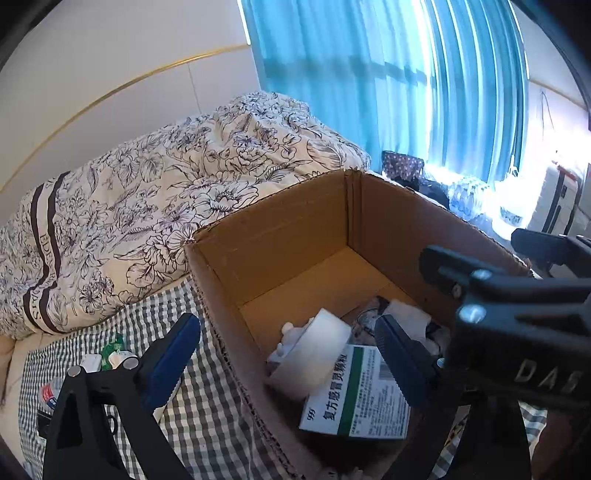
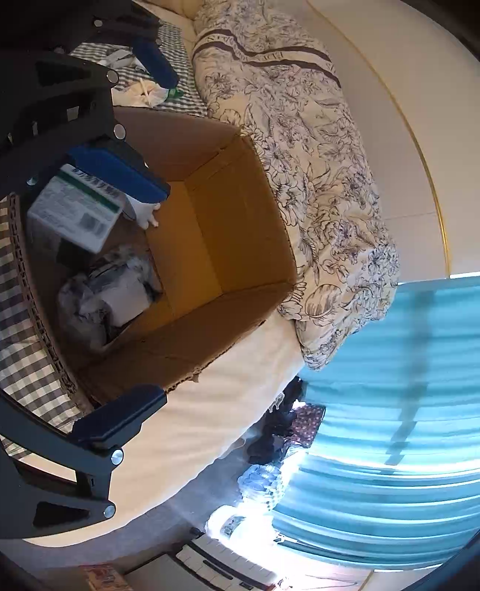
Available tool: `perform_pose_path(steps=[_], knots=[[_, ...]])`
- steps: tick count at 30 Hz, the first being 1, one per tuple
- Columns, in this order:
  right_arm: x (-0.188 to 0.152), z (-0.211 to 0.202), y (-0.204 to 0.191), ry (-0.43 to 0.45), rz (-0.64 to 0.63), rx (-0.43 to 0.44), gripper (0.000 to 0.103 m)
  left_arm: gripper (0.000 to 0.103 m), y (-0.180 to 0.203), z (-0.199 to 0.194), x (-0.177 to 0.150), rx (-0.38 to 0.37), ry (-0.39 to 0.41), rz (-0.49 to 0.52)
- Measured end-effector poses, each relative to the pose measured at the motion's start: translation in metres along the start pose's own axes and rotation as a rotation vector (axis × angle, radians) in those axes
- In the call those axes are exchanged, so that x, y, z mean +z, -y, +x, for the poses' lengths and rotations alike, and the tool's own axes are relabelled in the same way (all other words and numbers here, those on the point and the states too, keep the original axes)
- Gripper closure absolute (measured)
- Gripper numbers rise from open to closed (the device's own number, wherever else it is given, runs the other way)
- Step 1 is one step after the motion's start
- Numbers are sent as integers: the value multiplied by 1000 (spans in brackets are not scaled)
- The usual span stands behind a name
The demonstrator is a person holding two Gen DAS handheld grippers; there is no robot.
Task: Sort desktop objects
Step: 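Carry the tissue bag and tape roll over the cardboard box and release both, then move both tools back over the remaining items on the cloth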
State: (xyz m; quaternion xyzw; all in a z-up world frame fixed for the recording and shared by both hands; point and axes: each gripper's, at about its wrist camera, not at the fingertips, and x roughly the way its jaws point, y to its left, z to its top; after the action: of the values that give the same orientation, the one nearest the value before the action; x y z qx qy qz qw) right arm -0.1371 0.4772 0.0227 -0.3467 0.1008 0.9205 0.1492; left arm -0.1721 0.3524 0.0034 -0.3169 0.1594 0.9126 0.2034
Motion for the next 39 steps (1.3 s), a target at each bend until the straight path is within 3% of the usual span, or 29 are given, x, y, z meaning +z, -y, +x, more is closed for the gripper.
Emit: perform_pose_path(steps=[8,14,18,28,33,39], knots=[[-2,-26,-21,-1,-8,28,4,5,-35,-36,-5,35,13,-69],[-6,-79,-58,52,-61,64,4,5,-73,-93,-11,88,66,-125],[-17,-118,-83,94,-96,92,4,3,-99,-133,-28,163,73,-166],[-82,-180,-152,109,-172,197,4,2,-188,-208,-119,306,33,-328],[-111,-185,-190,93,-213,245,4,0,-237,-227,-167,399,9,-405],[-139,-164,-226,39,-259,270,4,0,-293,-223,-217,458,-48,-521]])
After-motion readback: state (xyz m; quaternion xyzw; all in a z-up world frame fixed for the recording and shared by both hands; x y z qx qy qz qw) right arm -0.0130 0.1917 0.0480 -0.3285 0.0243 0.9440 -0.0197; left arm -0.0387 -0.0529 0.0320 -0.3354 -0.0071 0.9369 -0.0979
